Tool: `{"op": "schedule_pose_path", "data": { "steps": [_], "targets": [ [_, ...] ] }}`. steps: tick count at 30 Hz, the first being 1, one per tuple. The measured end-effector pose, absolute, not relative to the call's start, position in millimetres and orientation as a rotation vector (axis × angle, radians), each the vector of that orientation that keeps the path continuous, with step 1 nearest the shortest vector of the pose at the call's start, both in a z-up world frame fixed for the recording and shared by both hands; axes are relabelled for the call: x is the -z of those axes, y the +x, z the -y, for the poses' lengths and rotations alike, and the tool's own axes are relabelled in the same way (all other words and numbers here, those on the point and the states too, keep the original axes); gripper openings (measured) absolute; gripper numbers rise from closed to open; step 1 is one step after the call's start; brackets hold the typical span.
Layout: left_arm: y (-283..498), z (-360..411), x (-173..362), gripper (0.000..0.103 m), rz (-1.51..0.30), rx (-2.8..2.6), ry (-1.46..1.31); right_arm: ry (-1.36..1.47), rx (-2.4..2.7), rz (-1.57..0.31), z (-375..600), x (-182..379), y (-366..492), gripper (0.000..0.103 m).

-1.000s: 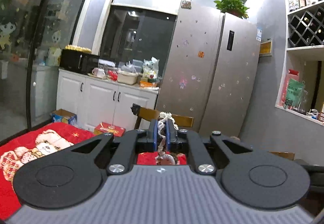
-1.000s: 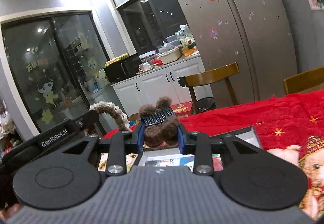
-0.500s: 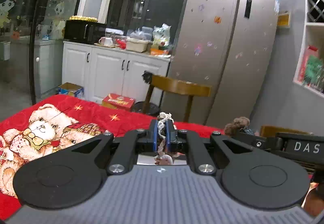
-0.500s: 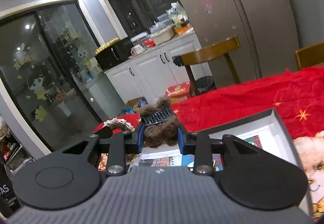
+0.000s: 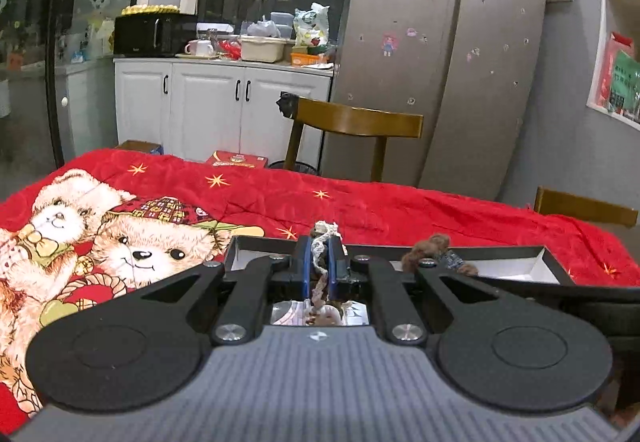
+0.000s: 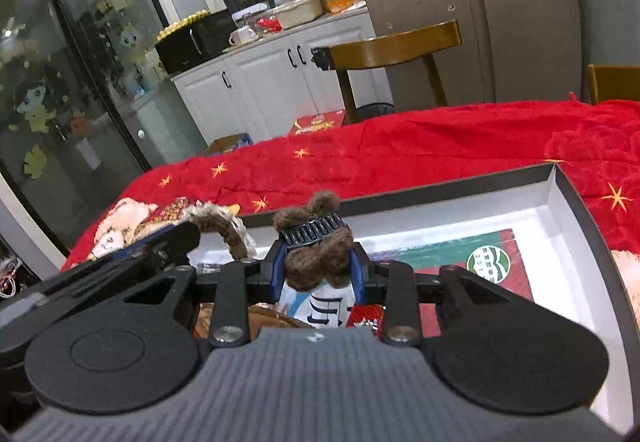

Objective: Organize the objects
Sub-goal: 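Carry the crochet scrunchie with left tool while right tool carries plush clip into box, then open both tools to drop the scrunchie and plush clip in the box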

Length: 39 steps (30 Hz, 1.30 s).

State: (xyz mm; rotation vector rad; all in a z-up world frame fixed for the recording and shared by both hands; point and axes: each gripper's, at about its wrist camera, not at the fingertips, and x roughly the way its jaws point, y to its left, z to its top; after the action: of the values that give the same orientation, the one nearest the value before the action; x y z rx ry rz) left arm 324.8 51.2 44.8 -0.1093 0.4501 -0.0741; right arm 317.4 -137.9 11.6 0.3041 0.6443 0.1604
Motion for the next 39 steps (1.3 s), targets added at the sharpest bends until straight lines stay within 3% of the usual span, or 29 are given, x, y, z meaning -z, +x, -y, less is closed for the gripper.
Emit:
{"op": "schedule_pose_path", "data": {
  "steps": [39],
  "targets": [
    [330.7, -45.9, -23.3, 0.011, -0.563, -0.033, -0.050, 0.375, -0.175, -0.725, 145.9, -4.4, 322.9, 0.037]
  ]
}}
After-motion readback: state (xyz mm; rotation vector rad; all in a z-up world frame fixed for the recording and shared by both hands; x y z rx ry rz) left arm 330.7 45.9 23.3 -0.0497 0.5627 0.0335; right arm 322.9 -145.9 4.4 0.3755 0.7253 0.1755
